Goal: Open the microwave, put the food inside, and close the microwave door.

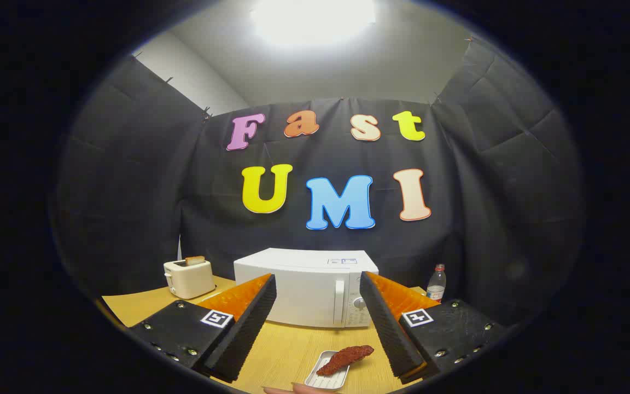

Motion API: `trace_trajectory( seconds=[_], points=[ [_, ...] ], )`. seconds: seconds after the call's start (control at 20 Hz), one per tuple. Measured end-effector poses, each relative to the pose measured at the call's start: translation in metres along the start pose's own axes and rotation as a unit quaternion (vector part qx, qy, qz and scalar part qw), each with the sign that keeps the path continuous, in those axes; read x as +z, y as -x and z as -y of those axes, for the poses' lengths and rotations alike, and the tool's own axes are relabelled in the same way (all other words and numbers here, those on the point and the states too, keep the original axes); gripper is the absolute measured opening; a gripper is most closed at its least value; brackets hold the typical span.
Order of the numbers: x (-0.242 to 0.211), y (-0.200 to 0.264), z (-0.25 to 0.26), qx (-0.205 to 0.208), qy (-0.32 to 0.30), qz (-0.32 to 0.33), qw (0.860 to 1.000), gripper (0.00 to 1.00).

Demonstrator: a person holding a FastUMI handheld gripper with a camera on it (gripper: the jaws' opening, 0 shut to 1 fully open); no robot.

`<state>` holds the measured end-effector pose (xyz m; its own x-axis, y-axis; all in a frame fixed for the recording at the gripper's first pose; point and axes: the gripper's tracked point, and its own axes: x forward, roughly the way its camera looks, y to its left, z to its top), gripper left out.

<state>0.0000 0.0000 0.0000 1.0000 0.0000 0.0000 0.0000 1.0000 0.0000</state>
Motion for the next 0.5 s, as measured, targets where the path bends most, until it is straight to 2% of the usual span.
trace_trajectory(
  seconds=[0.5],
  points=[
    [0.0001,-0.0013,0.0036,-0.005,0.0,0.002,1.0,0.97]
  ],
)
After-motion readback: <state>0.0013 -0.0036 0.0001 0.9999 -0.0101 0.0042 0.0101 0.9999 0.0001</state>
